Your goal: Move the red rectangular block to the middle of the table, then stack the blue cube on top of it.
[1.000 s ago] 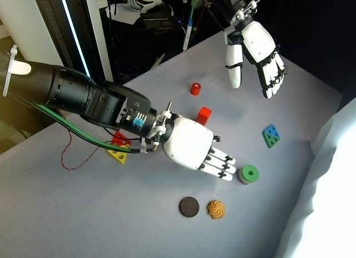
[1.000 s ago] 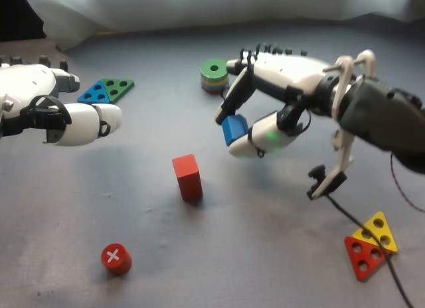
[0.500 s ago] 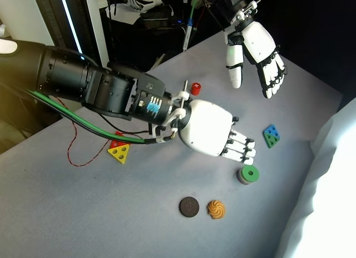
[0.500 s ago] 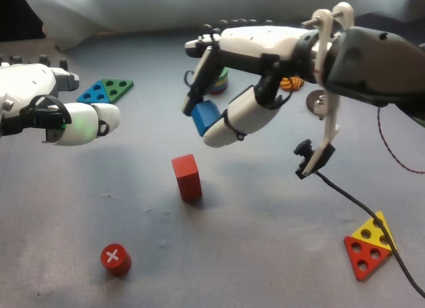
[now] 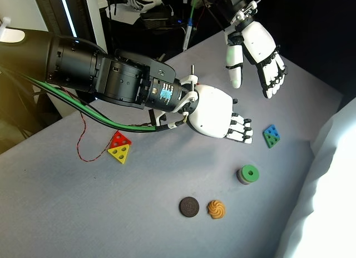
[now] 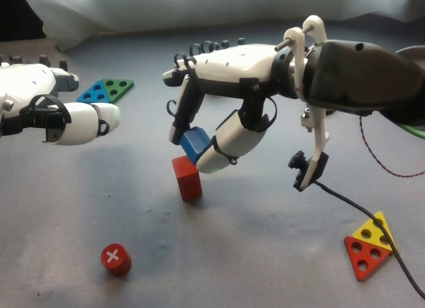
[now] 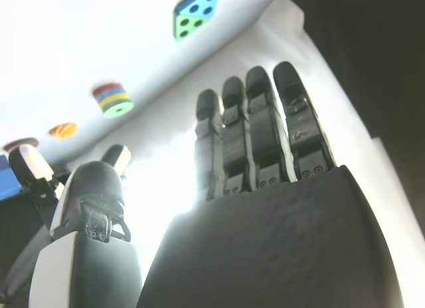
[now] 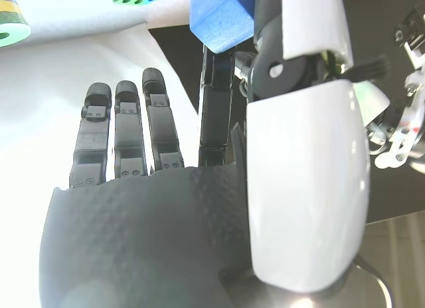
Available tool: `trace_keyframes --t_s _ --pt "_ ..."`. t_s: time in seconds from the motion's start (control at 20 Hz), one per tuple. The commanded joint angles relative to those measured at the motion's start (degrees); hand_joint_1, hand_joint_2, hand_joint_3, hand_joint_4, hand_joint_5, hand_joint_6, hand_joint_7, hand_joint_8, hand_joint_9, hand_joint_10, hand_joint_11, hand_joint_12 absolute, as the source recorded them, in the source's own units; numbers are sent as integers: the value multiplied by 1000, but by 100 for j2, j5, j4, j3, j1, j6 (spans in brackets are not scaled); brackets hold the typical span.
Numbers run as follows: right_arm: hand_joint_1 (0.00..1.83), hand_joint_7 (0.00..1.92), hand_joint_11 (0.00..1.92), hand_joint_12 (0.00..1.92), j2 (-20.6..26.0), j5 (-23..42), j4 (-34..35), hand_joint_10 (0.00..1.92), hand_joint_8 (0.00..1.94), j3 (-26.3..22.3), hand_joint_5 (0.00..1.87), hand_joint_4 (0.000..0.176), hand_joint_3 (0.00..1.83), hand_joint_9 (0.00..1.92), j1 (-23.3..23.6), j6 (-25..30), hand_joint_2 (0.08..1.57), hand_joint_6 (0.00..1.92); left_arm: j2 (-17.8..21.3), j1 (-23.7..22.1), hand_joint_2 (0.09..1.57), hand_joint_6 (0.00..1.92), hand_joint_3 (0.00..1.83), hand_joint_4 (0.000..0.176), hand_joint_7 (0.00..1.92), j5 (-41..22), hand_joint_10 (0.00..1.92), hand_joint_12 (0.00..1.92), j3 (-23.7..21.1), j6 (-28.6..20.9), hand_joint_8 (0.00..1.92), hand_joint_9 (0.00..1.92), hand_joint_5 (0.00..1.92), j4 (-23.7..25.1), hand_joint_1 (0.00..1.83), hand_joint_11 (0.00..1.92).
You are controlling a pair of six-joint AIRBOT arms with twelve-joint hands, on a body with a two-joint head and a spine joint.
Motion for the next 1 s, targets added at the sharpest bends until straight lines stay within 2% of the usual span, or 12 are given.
trace_keyframes --t_s 0.0,0.15,0.35,0.65,0.95 --pt "1086 163 0 0 56 551 -51 0 8 -8 1200 176 1 0 39 40 1014 614 67 -82 1264 5 5 0 273 -307 3 540 21 14 1 240 316 357 34 0" --pt "1082 168 0 0 -3 599 -52 0 6 9 1185 176 1 0 47 92 1019 640 67 -86 1272 0 3 0 265 -307 1 532 22 23 0 237 309 354 68 0" --pt "1090 161 0 0 -96 773 -55 0 4 42 1218 176 0 0 27 171 1009 578 66 -112 1278 2 1 0 277 -307 2 555 10 64 3 244 310 324 82 0" --pt "1073 134 0 0 -225 998 -59 0 3 57 1159 176 1 0 -30 558 1029 682 66 -123 1293 1 4 0 278 -307 1 558 16 92 1 243 308 298 49 0" --pt "1058 129 0 0 -267 1116 142 0 5 58 1107 176 2 0 -190 578 1049 769 66 -124 1302 4 3 0 288 -307 4 574 18 116 4 251 306 283 44 0"
